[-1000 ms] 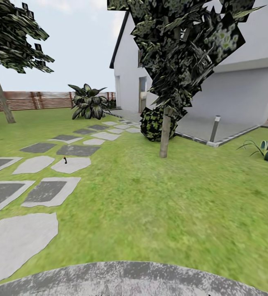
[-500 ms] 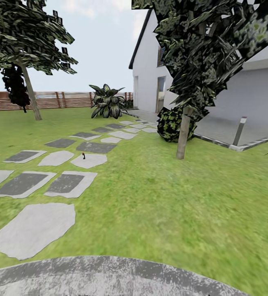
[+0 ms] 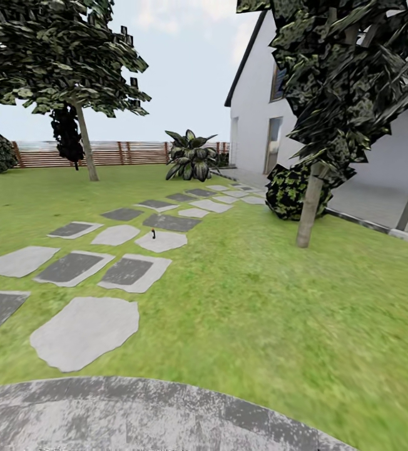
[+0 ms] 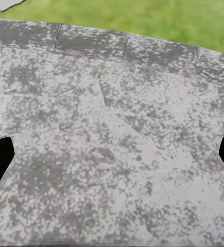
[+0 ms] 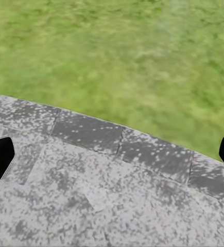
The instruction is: Pick up the pesticide atomizer in the garden and spray insectifuge to fully cover both potted plants in the garden.
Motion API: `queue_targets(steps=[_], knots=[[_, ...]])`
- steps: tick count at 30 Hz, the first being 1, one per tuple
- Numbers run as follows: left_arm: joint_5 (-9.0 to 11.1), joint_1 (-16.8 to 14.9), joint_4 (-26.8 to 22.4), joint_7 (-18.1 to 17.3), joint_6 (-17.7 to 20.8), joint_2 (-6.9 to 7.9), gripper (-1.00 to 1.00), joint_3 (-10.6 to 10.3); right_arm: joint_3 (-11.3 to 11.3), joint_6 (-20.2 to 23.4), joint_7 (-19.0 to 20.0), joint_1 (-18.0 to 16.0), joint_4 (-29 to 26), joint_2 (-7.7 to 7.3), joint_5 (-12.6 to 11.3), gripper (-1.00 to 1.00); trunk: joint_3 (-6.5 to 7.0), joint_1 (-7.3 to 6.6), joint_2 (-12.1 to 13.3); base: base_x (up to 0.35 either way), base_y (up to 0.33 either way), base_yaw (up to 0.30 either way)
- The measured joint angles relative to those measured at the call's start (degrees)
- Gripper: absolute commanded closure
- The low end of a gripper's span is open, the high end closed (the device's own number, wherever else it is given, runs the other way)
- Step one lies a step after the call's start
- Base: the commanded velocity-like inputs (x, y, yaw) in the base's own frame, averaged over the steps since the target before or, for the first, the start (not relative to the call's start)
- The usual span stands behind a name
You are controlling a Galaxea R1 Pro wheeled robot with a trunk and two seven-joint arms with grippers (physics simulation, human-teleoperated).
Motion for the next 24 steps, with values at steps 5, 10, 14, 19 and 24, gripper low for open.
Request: queue_targets(steps=[5, 10, 14, 19, 24], knots=[[0.0, 0.0, 0.0, 0.0, 0.0, 0.0, -1.0, 0.0, 0.0, 0.0, 0.0, 0.0, 0.0, 0.01, 0.0, -1.0, -0.74, 1.1, -2.0, 0.0, 0.0, 0.278], [0.0, 0.0, 0.0, 0.0, 0.0, 0.0, -1.0, 0.0, 0.0, 0.0, 0.0, 0.0, 0.0, 0.01, 0.0, -1.0, -1.48, 2.2, -4.0, 0.0, 0.0, 0.278], [0.0, 0.0, 0.0, 0.0, 0.0, 0.0, -1.0, 0.0, 0.0, 0.0, 0.0, 0.0, 0.0, 0.01, 0.0, -1.0, -2.08, 3.08, -5.6, 0.0, 0.0, 0.278], [0.0, 0.0, 0.0, 0.0, 0.0, 0.0, -1.0, 0.0, 0.0, 0.0, 0.0, 0.0, 0.0, 0.01, 0.0, -1.0, -2.82, 4.17, -7.6, 0.0, 0.0, 0.278], [0.0, 0.0, 0.0, 0.0, 0.0, 0.0, -1.0, 0.0, 0.0, 0.0, 0.0, 0.0, 0.0, 0.0, 0.0, -1.0, -3.56, 5.27, -9.6, 0.0, 0.0, 0.279]])
